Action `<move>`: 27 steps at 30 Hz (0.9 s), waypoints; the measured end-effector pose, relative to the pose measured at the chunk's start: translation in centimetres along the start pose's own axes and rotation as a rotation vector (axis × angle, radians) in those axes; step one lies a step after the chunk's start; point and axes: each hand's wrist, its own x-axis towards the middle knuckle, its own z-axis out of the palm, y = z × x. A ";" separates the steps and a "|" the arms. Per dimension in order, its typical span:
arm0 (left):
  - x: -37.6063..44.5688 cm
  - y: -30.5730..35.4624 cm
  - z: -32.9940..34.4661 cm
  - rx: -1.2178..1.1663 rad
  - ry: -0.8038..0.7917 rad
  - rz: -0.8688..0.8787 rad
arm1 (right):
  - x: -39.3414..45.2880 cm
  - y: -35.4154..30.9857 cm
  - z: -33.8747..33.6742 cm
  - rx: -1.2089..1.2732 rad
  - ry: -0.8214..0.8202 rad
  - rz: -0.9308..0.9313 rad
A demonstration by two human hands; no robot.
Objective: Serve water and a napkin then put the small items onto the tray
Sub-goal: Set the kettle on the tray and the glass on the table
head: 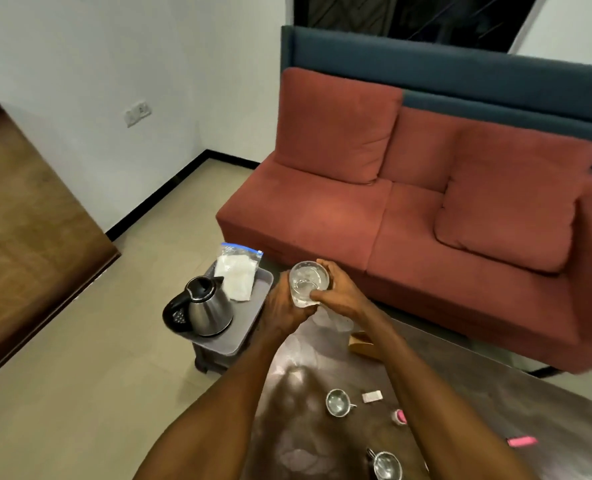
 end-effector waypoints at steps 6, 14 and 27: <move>-3.5 5.5 3.6 0.025 -0.089 0.047 | -5.7 3.0 -6.3 0.031 0.033 -0.049; -7.0 10.9 9.3 0.056 -0.214 0.139 | -12.5 7.3 -12.0 0.040 0.161 -0.044; -6.6 14.4 21.1 0.040 -0.520 0.254 | -17.6 15.7 -19.4 -0.006 0.472 0.014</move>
